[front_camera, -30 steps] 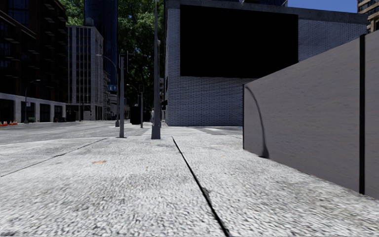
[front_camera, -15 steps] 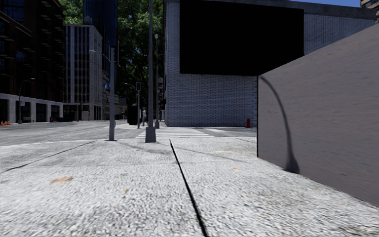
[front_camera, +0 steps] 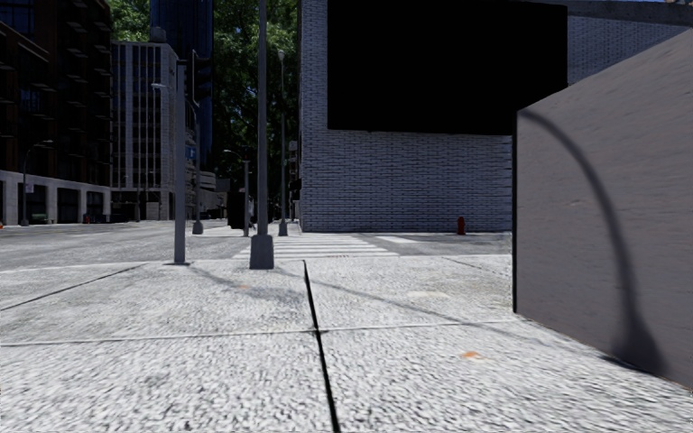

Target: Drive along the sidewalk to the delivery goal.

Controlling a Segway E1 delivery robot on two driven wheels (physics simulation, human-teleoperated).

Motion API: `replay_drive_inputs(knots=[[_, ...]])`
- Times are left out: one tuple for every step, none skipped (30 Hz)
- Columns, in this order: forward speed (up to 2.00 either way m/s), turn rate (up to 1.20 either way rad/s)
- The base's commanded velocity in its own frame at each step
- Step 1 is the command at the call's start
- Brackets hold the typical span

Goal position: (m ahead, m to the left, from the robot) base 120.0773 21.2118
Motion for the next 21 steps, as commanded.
replay_drive_inputs(knots=[[2.0, 0.0], [2.0, 0.0], [2.0, 0.0], [2.0, 0.0], [2.0, 0.0], [2.0, 0.0], [2.0, 0.0], [2.0, 0.0], [2.0, 0.04], [2.0, 0.12], [2.0, 0.2], [2.0, 0.2], [2.0, 0.27], [2.0, 0.3], [2.0, 0.31], [2.0, 0.31], [2.0, 0.31], [2.0, 0.31], [2.0, 0.31], [2.0, 0.23], [2.0, 0.23]])
